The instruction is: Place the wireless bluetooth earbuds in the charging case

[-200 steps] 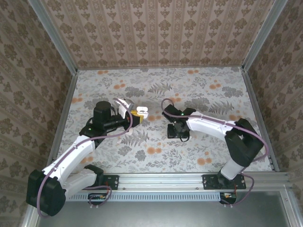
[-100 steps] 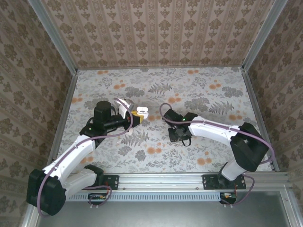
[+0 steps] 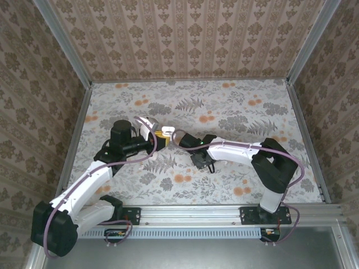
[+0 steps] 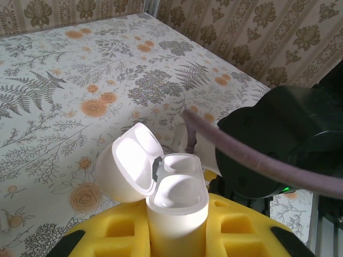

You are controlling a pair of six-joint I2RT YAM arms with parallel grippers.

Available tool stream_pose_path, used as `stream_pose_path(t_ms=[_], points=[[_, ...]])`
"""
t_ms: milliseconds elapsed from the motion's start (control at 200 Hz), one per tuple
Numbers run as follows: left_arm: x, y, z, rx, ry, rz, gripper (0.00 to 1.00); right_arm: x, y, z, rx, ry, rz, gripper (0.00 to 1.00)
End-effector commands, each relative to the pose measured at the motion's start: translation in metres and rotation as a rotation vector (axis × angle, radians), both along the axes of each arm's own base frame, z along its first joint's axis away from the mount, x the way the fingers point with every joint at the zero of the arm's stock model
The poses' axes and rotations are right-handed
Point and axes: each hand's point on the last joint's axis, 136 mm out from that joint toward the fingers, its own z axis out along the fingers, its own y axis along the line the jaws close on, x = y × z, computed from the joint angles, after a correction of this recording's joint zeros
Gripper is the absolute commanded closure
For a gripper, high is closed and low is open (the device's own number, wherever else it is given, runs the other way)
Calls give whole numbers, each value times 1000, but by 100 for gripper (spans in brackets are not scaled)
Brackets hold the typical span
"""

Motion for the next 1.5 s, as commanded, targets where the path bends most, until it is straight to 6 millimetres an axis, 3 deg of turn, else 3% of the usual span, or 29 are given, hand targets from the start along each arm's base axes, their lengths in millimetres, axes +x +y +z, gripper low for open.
stream_pose_path(t_ms=[0, 615, 840, 1080, 1330, 1495], points=[[-4, 3, -1, 6, -8, -7, 100, 1, -7, -1, -82, -1, 27, 67], [-4, 3, -1, 12, -13, -9, 100, 3, -10, -24, -148, 15, 35, 70], [-5, 4, -1, 14, -18, -9, 100, 4, -9, -22, -142, 6, 33, 81], [-7, 4, 1, 10, -45, -19, 100, 3, -7, 7, -10, 14, -29, 89], [-9, -1, 7, -33, -107, -51, 100, -14, 5, 46, 338, 199, -163, 90], [-8, -4, 11, -66, -181, -70, 100, -28, 17, 84, 561, 300, -217, 92]])
